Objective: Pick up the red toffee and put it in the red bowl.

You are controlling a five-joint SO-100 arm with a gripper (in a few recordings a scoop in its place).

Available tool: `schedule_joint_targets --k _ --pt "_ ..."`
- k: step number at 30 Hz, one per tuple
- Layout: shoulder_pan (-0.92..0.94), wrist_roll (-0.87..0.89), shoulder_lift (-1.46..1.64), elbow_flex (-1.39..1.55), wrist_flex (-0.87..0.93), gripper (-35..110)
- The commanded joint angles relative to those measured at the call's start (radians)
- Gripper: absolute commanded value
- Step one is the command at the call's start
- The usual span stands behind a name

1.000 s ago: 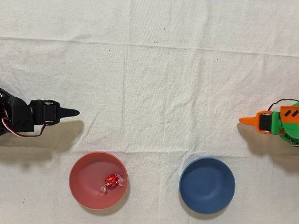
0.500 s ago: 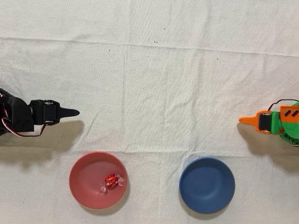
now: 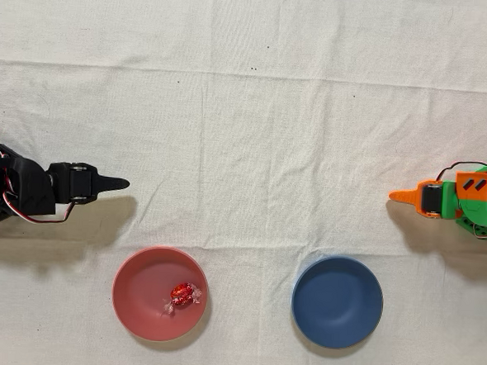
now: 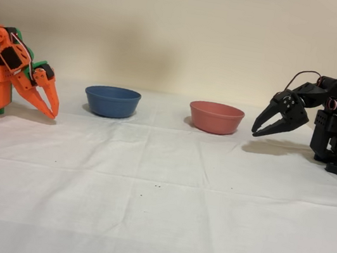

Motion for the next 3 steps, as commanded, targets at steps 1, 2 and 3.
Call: schedule_joint_targets --k 1,2,3 --pt "0.009 0.006 0.017 0.020 0.011 1" --pt "0.009 0.006 0.017 0.020 0.011 1" --pt "0.009 0.006 0.017 0.020 0.011 1"
